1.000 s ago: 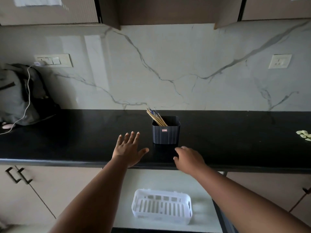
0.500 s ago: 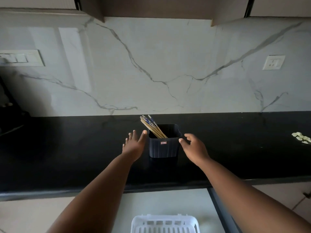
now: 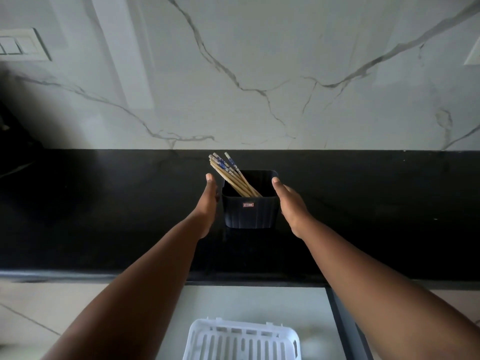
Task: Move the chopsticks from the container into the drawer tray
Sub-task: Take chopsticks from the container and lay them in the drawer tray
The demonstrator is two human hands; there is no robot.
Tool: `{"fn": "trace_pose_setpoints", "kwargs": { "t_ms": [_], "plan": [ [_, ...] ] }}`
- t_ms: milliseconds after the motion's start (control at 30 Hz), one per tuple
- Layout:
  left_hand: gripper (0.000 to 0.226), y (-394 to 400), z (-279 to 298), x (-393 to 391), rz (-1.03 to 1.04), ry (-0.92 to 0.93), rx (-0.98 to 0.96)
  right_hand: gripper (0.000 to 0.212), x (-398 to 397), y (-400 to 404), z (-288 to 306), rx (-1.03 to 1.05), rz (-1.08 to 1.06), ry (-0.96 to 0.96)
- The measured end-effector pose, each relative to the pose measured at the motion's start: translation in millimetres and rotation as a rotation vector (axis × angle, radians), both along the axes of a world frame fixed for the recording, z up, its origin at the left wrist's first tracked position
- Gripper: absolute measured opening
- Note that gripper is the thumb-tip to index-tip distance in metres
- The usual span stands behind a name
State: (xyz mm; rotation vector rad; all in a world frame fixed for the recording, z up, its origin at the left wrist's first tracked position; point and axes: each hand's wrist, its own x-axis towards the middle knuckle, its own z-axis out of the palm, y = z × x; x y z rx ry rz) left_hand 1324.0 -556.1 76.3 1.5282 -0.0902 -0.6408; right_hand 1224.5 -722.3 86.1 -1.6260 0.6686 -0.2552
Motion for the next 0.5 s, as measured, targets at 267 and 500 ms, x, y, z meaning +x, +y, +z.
{"fn": "trace_pose_setpoints", "kwargs": {
  "t_ms": [267,500],
  "plan": [
    [0.084,5,3,-24,-0.035,-0.005,-0.029,0.072,-11,13,1,0.044,0.008,-0.017],
    [0.075,28,11,-53,0.029,-0.007,-0.015,0.066,-39,39,-2,-0.088,0.029,0.007]
  ]
}}
